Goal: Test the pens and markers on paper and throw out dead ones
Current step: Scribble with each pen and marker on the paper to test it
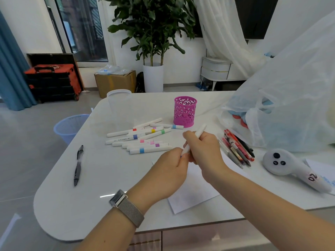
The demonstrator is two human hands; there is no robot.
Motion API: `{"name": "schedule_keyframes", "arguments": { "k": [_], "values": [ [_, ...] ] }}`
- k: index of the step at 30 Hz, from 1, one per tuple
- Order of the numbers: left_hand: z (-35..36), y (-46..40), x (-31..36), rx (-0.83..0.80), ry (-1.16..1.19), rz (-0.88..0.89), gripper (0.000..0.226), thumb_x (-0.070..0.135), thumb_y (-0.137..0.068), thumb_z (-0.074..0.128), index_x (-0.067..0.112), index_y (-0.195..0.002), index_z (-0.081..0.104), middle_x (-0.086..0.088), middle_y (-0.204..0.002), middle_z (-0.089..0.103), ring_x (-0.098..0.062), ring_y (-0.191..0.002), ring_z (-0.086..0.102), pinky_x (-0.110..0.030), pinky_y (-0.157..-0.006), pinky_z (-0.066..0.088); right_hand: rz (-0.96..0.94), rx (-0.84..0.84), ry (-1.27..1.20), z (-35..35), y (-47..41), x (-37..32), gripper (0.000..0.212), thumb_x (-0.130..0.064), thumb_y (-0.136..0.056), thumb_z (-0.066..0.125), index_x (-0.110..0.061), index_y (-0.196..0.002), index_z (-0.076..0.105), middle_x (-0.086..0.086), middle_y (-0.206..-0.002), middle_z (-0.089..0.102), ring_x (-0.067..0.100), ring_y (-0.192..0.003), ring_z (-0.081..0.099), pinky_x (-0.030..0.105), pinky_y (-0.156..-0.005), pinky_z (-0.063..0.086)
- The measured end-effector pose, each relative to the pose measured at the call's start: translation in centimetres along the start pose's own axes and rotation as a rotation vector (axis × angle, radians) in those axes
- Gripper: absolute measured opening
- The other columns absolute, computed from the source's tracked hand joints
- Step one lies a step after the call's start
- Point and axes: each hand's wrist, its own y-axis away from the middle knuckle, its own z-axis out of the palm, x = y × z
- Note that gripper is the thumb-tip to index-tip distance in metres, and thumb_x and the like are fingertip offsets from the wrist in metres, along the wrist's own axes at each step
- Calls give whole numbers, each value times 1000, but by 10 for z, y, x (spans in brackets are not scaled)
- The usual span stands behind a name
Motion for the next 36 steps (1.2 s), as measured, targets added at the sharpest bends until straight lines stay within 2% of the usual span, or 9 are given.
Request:
{"name": "schedule_keyframes", "arguments": {
  "k": [2, 4, 7, 11, 22, 26, 31, 36],
  "values": [
    [4, 1, 2, 31, 42, -4, 32, 35, -100, 29, 19, -85, 52, 6, -70, 49, -7, -57, 43, -22, -54, 35, 52, -78, 20, -1, -2, -2, 27, -13, -84, 55, -7, -58, 50, -4, -39, 48, 9, -33, 38, 20, -38, 29],
    [8, 3, 3, 88, -19, 23, 31, 34, -101, 28, 22, -84, 51, 8, -67, 48, -6, -56, 45, -15, -49, 30, 91, -131, 28, -3, -4, -1, 24, -11, -83, 54, -8, -60, 46, -2, -41, 44, 11, -34, 34, 21, -39, 26],
    [12, 7, 7, 136, -72, 58, 30, 33, -101, 27, 31, -75, 42, 10, -67, 48, -5, -56, 46, -15, -46, 32, 100, -88, 30, -3, -5, 1, 27, -11, -81, 53, -12, -58, 39, 4, -51, 38, 15, -42, 29, 21, -41, 23],
    [16, 3, 10, 160, -119, 67, 31, 34, -101, 27, 32, -71, 36, 11, -68, 48, -5, -59, 48, -16, -45, 31, 83, -23, 39, -3, -8, 4, 29, -11, -81, 52, -13, -57, 36, 6, -57, 34, 16, -47, 28, 22, -43, 24],
    [19, 2, 9, 182, -80, 45, 34, 35, -101, 29, 32, -69, 39, 9, -65, 50, -6, -55, 47, -9, -48, 37, 98, 2, 25, -3, -9, 8, 29, -9, -80, 52, -13, -57, 34, 8, -59, 33, 17, -48, 28, 25, -46, 23],
    [21, 0, 6, 187, -67, 21, 34, 35, -101, 29, 31, -70, 41, 8, -66, 51, -6, -56, 48, -13, -45, 35, 128, 15, 23, -2, -10, 10, 30, -9, -80, 52, -13, -57, 34, 6, -58, 33, 18, -50, 29, 26, -48, 23],
    [21, 0, 6, 178, -49, -6, 34, 34, -101, 30, 29, -69, 42, 8, -65, 49, -6, -54, 45, -11, -47, 36, 143, 19, 34, 1, -10, 10, 28, -8, -80, 52, -13, -59, 34, 7, -59, 33, 18, -50, 29, 25, -47, 23],
    [19, 2, 5, 138, -1, -60, 34, 40, -100, 33, 28, -70, 42, 7, -64, 45, -7, -54, 40, -16, -47, 30, 148, 35, 12, 2, -9, 9, 26, -9, -81, 51, -11, -59, 38, 8, -60, 38, 18, -49, 32, 25, -47, 25]
  ]
}}
